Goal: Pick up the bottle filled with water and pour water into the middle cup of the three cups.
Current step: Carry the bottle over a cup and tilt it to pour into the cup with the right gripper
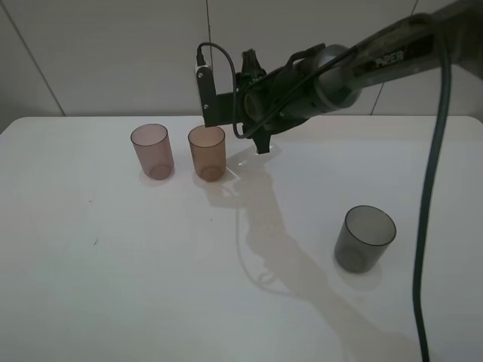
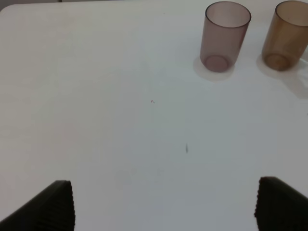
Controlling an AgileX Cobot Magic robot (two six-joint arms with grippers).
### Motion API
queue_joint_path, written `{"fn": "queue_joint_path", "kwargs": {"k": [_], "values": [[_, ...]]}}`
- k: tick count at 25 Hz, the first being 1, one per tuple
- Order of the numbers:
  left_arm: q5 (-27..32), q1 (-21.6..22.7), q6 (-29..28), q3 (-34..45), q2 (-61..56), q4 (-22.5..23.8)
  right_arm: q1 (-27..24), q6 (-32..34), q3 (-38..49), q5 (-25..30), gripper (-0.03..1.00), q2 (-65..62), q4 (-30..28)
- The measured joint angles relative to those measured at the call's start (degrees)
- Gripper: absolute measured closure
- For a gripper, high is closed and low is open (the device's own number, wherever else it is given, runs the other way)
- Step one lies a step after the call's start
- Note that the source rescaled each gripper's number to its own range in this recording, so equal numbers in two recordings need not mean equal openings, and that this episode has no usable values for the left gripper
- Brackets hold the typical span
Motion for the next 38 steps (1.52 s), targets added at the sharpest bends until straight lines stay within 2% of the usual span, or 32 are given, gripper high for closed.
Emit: {"fn": "queue_joint_path", "kwargs": {"k": [6,14,23,38], "values": [[0.0,0.0,0.0,0.0,0.0,0.0,0.0,-4.59,-0.14,-0.65,0.97,0.0,0.0],[0.0,0.0,0.0,0.0,0.0,0.0,0.0,-6.8,-3.18,-1.35,0.97,0.0,0.0],[0.0,0.0,0.0,0.0,0.0,0.0,0.0,-16.61,-4.47,-2.01,0.97,2.43,0.0],[0.0,0.0,0.0,0.0,0.0,0.0,0.0,-20.72,-6.68,-1.75,0.97,3.15,0.0]]}}
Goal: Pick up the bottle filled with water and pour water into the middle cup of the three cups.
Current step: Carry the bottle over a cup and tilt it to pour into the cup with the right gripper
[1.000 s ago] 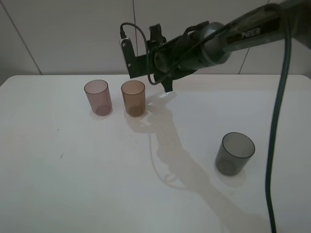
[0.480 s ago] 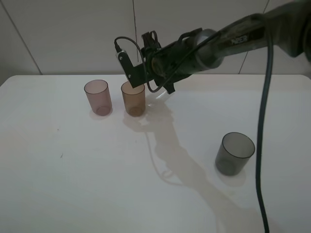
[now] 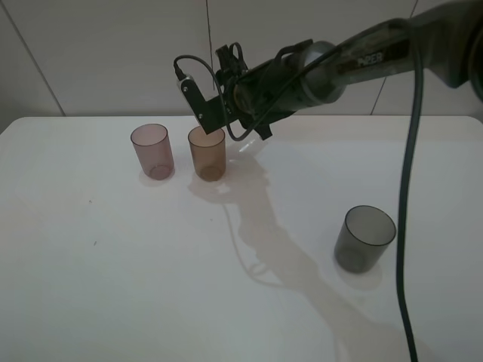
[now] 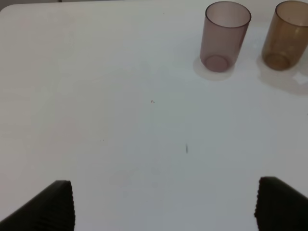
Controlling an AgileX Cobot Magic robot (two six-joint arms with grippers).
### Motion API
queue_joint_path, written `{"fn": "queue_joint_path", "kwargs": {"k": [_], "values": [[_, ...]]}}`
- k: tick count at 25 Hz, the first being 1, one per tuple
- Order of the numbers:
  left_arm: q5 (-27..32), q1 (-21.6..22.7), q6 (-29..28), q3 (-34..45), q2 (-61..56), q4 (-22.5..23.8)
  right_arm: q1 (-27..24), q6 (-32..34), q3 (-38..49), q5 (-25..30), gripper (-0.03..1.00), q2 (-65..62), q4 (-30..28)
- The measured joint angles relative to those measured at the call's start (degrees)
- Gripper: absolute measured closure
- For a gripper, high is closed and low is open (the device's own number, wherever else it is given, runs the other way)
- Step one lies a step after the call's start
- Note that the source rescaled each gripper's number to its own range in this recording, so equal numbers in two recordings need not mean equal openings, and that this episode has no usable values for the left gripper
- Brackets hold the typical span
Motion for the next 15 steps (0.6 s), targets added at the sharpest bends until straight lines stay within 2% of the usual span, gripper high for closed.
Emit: {"fn": "queue_joint_path", "kwargs": {"k": [10,15], "values": [[0.0,0.0,0.0,0.0,0.0,0.0,0.0,-6.29,0.0,0.19,0.97,0.0,0.0],[0.0,0.0,0.0,0.0,0.0,0.0,0.0,-7.38,0.0,0.24,0.97,0.0,0.0]]}}
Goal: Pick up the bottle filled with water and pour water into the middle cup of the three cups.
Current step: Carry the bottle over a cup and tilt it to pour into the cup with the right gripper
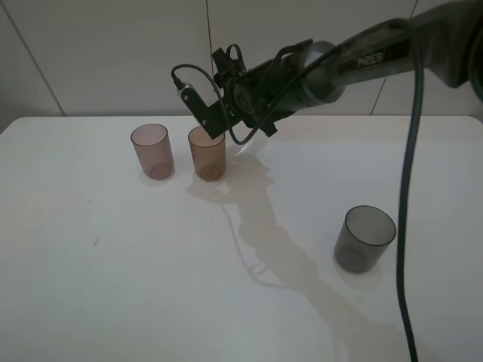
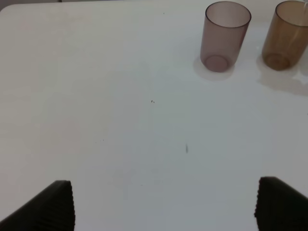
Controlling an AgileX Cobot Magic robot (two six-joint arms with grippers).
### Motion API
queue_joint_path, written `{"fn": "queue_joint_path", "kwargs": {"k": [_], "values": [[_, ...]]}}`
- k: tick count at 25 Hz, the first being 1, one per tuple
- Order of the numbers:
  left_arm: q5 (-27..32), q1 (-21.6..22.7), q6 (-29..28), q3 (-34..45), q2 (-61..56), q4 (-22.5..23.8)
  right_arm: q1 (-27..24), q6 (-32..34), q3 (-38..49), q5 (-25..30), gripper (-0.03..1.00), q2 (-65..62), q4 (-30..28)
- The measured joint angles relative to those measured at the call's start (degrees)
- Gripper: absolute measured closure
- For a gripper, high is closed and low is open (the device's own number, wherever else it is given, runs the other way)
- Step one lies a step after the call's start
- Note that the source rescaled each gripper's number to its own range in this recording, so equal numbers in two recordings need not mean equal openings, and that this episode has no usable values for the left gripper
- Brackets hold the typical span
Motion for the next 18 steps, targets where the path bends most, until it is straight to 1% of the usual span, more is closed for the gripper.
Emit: {"fn": "queue_joint_path", "kwargs": {"k": [3,9,18], "values": [[0.0,0.0,0.0,0.0,0.0,0.0,0.0,-0.12,0.0,0.06,0.97,0.0,0.0],[0.0,0.0,0.0,0.0,0.0,0.0,0.0,-3.33,-0.48,0.18,0.97,0.0,0.0],[0.0,0.0,0.0,0.0,0.0,0.0,0.0,-5.01,-0.59,0.48,0.97,0.13,0.0]]}}
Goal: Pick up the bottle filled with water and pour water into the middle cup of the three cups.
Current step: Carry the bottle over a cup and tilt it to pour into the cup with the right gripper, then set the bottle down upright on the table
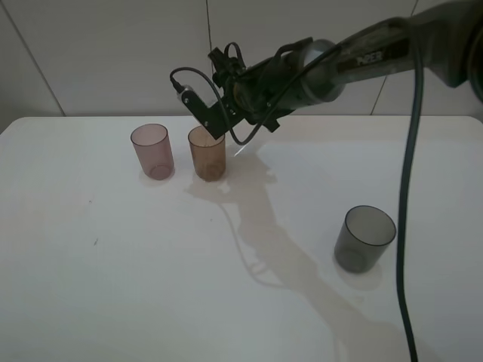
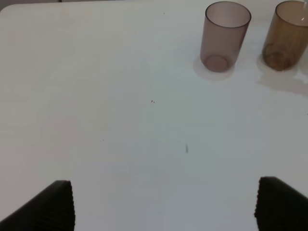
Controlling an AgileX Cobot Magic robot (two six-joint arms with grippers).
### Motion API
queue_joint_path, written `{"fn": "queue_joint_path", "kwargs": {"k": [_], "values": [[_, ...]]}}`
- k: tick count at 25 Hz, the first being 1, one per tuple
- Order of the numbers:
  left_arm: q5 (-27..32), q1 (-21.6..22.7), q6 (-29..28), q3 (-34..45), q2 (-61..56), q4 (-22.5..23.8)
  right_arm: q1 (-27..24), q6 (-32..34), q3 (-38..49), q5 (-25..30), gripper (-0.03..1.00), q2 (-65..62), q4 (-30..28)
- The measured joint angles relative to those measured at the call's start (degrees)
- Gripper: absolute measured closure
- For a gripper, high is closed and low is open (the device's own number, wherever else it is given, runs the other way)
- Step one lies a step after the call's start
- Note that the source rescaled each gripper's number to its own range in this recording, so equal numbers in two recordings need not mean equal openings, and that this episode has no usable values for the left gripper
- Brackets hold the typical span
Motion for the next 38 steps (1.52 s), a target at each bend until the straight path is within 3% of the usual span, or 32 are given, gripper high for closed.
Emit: {"fn": "queue_joint_path", "kwargs": {"k": [38], "values": [[0.0,0.0,0.0,0.0,0.0,0.0,0.0,-4.05,-1.39,1.82,0.97,0.26,-0.2]]}}
